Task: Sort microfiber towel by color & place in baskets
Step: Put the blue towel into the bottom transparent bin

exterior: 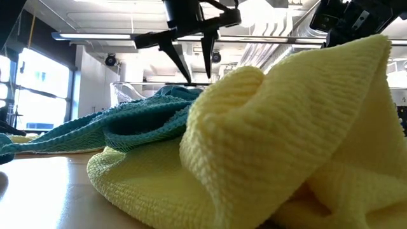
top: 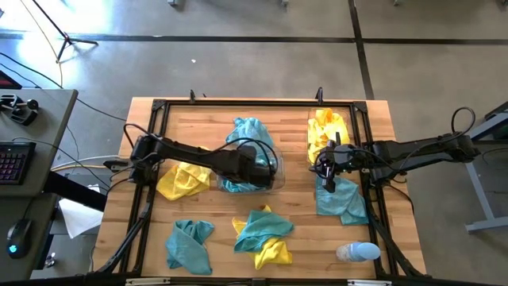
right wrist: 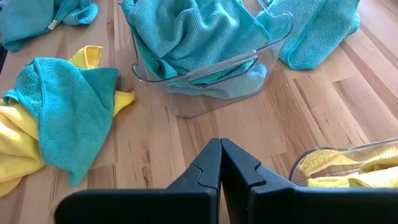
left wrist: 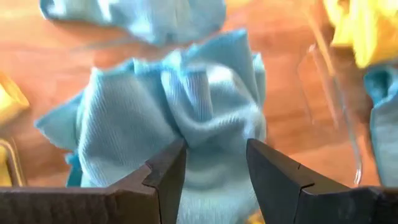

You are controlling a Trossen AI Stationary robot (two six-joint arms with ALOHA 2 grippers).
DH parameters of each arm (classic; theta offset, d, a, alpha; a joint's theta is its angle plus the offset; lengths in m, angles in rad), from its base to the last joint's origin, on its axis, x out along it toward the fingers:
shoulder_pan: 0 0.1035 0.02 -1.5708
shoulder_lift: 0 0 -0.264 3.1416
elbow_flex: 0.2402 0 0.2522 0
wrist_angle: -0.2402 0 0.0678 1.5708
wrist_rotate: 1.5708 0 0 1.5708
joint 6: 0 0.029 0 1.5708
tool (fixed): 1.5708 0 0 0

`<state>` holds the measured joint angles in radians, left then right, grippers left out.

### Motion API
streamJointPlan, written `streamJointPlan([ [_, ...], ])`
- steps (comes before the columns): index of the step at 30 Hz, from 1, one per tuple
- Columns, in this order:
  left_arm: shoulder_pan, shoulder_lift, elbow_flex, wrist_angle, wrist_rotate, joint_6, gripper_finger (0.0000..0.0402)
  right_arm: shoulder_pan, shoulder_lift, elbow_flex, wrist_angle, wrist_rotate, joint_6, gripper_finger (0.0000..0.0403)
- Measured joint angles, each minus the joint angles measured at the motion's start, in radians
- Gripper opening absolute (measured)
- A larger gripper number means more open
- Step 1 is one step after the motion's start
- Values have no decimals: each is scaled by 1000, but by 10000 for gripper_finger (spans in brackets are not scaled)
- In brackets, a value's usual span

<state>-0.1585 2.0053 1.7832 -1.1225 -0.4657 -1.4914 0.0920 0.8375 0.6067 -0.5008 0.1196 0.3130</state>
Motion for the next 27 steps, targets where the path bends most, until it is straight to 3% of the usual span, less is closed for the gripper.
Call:
streamJointPlan([
  [4, 15, 5, -16, 8, -43, -22, 159, 0, 0, 0, 0, 0, 3, 0],
  [17, 54, 11, -272, 259, 99, -98, 159, 0, 0, 0, 1, 0, 3, 0],
  [27, 51, -37, -277, 260, 93, -96, 158, 0, 0, 0, 1, 0, -7, 0],
])
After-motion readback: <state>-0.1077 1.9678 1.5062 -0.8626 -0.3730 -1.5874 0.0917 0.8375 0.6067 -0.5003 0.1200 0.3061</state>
